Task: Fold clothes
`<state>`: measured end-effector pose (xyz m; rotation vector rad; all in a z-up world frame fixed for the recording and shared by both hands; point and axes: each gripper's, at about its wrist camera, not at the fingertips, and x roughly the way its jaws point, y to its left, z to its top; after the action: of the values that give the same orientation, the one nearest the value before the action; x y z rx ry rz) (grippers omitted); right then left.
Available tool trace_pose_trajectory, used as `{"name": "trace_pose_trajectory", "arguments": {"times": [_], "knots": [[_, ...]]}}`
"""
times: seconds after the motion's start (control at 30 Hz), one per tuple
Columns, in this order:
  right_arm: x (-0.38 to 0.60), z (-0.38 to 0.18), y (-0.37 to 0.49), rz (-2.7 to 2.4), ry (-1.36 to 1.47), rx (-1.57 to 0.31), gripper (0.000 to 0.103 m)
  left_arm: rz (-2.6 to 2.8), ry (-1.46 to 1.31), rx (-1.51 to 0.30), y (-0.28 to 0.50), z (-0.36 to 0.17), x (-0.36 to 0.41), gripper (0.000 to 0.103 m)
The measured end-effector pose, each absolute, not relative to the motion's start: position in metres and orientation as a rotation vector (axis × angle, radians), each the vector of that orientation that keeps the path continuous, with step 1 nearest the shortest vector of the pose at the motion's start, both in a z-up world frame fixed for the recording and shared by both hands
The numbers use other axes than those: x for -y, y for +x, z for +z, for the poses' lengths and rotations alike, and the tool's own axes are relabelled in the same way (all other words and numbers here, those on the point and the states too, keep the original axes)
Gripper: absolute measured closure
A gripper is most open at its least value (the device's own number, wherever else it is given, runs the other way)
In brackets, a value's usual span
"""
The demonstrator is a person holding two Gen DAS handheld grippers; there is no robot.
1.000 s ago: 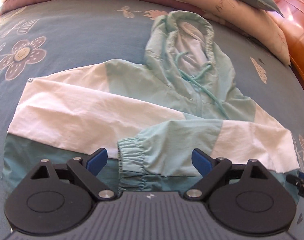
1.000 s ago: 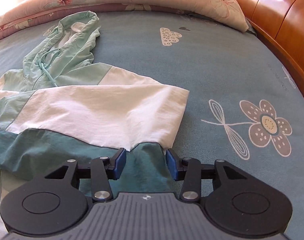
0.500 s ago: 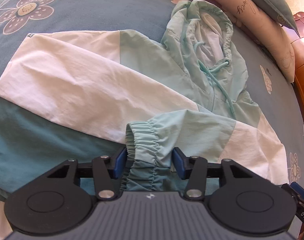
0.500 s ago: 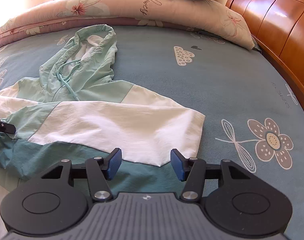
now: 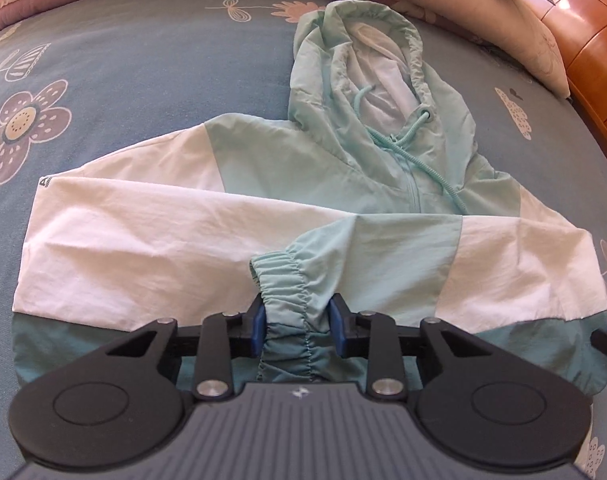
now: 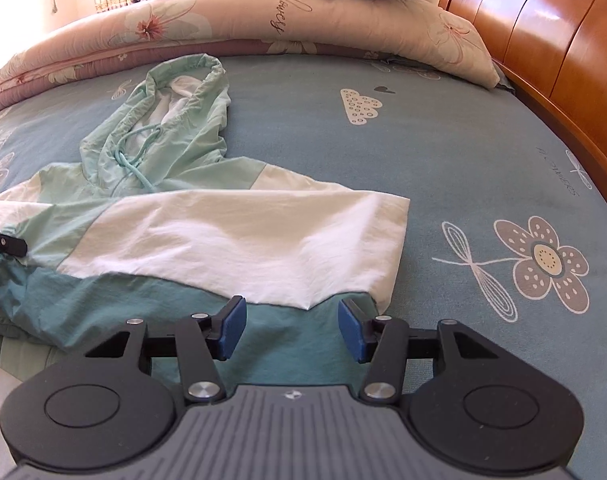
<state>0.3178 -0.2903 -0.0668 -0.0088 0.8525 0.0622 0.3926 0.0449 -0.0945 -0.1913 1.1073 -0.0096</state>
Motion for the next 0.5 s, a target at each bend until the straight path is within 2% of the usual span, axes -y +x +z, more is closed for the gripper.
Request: {"name": "trace_pose_trajectory", "arguments": {"times": [0.13, 0.27, 0.5], "knots": [[0.301, -0.071, 0.333, 0.037, 0.02, -0.858, 0.047, 0.007, -0.188, -1.114, 0.394, -0.101, -0.043, 0.073], [0.316, -0.122, 0.352, -0.027, 0.058, -0.997, 0.048, 0.016, -0.177, -1.13, 0.399, -0.102, -0.04, 0.072], [0.318, -0.083, 0.325, -0.023, 0.098, -0.897, 0.048, 0.02, -0.181, -1.144, 0.399, -0.097, -0.041, 0.068]]}}
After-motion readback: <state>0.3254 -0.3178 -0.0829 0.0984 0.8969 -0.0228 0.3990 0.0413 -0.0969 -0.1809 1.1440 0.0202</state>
